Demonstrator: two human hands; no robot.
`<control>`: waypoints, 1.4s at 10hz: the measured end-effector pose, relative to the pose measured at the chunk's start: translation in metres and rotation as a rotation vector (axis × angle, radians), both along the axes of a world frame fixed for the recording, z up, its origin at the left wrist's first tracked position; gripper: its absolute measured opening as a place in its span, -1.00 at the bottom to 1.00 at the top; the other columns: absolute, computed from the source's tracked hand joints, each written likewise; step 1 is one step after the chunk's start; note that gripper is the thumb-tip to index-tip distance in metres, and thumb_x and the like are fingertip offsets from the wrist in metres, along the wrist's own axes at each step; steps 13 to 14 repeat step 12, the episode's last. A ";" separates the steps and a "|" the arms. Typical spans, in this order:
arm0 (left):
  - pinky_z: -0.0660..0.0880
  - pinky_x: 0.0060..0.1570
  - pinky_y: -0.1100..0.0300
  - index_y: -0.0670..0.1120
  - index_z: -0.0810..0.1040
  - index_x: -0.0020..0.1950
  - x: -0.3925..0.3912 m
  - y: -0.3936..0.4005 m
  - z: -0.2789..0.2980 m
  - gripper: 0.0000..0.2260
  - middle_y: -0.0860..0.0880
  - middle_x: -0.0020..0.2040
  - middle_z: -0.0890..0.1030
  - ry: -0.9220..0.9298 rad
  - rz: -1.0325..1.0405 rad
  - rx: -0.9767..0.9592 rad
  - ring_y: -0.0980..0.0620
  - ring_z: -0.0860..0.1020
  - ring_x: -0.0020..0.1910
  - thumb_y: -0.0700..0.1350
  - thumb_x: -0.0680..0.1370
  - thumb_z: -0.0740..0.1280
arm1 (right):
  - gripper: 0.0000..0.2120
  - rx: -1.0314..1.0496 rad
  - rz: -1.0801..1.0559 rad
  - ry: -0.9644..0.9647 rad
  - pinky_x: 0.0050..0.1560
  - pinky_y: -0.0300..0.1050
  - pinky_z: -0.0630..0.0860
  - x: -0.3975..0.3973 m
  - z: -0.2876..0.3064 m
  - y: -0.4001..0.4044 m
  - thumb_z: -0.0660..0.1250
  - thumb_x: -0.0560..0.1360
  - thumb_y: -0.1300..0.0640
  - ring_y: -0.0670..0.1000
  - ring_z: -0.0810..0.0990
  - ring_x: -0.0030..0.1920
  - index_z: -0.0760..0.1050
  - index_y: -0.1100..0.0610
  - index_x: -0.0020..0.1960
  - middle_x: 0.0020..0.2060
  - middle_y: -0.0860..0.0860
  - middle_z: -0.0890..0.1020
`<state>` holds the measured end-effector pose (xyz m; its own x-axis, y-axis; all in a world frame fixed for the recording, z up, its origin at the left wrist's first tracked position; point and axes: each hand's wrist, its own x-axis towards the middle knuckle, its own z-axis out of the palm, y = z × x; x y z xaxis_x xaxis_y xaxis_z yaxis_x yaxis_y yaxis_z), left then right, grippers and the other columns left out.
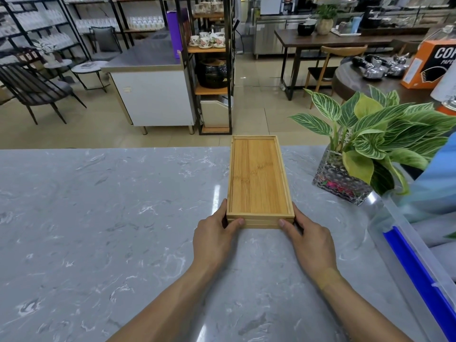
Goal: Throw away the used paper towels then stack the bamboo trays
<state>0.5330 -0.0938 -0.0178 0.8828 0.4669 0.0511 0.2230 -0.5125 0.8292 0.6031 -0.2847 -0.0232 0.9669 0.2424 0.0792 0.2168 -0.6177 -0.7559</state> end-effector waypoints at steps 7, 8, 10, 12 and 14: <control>0.38 -0.38 0.20 0.29 0.41 0.31 0.000 -0.002 -0.016 -0.66 0.13 -0.42 0.53 -0.087 0.041 0.083 0.13 0.45 -0.42 0.07 0.55 0.29 | -0.54 0.111 -0.049 -0.010 -0.02 0.00 0.52 -0.013 -0.007 0.011 0.26 0.56 -0.04 0.07 0.58 0.02 0.28 -0.17 0.43 0.08 0.06 0.65; 0.36 -0.38 0.21 0.22 0.37 0.40 0.000 -0.002 -0.019 -0.62 0.11 -0.42 0.51 -0.049 0.063 0.148 0.13 0.47 -0.42 0.06 0.58 0.27 | -0.55 0.104 -0.057 0.005 -0.15 -0.06 0.47 -0.010 -0.007 0.009 0.28 0.55 -0.05 0.04 0.59 -0.08 0.30 -0.20 0.42 -0.05 0.04 0.67; 0.27 -0.43 0.33 0.22 0.40 0.27 -0.005 -0.007 -0.013 -0.74 0.19 -0.41 0.50 -0.077 0.064 0.194 0.20 0.51 -0.35 0.04 0.59 0.24 | -0.57 0.043 -0.024 0.046 -0.21 -0.06 0.46 -0.006 -0.002 0.003 0.26 0.56 -0.07 0.04 0.59 -0.13 0.30 -0.23 0.41 -0.16 0.01 0.67; 0.50 -0.30 0.17 0.21 0.48 0.08 -0.018 -0.011 0.000 -0.87 0.22 -0.21 0.60 -0.055 0.020 0.142 0.22 0.54 -0.21 0.07 0.55 0.24 | -0.71 -0.144 0.049 0.028 -0.25 -0.07 0.43 -0.010 0.018 -0.004 0.20 0.57 -0.09 0.01 0.55 -0.14 0.44 -0.13 0.27 -0.15 -0.08 0.62; 0.50 -0.30 0.17 0.21 0.48 0.08 -0.018 -0.011 0.000 -0.87 0.22 -0.21 0.60 -0.055 0.020 0.142 0.22 0.54 -0.21 0.07 0.55 0.24 | -0.71 -0.144 0.049 0.028 -0.25 -0.07 0.43 -0.010 0.018 -0.004 0.20 0.57 -0.09 0.01 0.55 -0.14 0.44 -0.13 0.27 -0.15 -0.08 0.62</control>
